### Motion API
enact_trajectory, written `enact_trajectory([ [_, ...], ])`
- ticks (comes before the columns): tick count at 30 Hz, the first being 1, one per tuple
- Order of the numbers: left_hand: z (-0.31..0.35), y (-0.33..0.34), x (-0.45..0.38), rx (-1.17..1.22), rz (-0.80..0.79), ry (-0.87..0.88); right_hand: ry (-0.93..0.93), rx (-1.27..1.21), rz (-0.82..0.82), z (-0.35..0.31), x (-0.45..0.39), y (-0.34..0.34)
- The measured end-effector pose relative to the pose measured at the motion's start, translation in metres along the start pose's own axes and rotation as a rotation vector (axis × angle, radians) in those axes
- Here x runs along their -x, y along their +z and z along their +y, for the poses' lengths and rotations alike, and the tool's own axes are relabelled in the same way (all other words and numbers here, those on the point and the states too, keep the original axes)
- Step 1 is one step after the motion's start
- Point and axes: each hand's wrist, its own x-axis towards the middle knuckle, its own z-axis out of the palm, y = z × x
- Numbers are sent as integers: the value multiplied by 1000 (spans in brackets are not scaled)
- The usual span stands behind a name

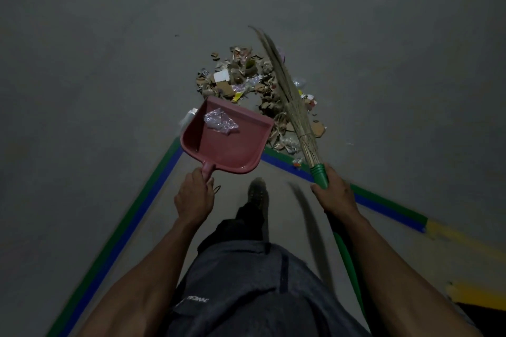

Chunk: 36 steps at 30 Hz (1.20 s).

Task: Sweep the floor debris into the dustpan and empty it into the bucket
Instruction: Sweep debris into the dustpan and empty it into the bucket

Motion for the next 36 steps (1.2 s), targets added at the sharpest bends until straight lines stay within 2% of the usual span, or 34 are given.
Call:
enact_trajectory([
  [10,86,7,-151,17,-39,-26,-110,109,-33,-64,-161,-74],
  [18,137,13,-204,14,-33,-119,-165,228,-104,-80,-264,-120],
  [28,261,63,-172,50,38,-424,-366,340,-327,-56,-400,-190],
  [36,356,85,-90,151,103,-742,-517,471,-486,-31,-438,-242],
])
